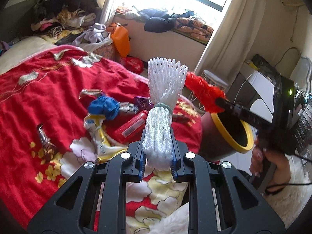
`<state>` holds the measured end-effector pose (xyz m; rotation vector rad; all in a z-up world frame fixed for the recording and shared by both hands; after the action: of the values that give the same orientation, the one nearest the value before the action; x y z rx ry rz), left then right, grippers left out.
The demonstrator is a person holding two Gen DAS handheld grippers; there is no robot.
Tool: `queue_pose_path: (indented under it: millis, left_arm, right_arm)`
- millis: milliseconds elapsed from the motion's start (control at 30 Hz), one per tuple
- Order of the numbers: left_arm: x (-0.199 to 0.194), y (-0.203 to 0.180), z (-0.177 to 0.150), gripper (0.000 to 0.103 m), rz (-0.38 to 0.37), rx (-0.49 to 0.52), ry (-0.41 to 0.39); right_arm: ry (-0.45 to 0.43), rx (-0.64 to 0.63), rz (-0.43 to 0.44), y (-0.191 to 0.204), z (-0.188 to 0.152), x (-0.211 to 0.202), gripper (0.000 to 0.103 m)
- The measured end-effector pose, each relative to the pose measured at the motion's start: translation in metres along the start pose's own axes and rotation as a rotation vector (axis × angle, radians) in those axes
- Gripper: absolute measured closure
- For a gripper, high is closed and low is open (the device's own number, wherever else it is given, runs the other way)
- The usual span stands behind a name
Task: Collect trash
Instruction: 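Grasp the white foam net with the left tool while the right tool grasps the red plastic bag, then carry the foam net and red bag over the yellow bin and release both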
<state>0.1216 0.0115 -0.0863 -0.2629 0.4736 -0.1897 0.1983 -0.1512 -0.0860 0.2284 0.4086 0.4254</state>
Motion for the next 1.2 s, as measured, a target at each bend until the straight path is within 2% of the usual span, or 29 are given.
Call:
queue_pose_path:
  millis: [600, 1200]
  left_arm:
    - [0.008, -0.058, 0.023, 0.088, -0.08, 0.054, -0.043]
    - [0.023, -0.109, 0.022, 0.088, -0.157, 0.106, -0.034]
  right_arm:
    - [-0.077, 0.041, -0.098, -0.039, 0.007, -0.053, 0.087]
    - [-0.142, 0.118, -0.26, -0.111, 0.014, -0.09, 0.087]
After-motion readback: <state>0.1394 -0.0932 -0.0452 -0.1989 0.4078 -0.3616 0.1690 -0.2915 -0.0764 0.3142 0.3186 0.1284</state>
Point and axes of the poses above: each gripper's, at about its wrist camera, not at the fingertips, and x roughly the way its jaws point, y to its left, z to its top, the point moved 9 cm from there along x, roughly the way its jaws point, and after that the axes turned 13 degrees about -y, right-handed, at the moved point
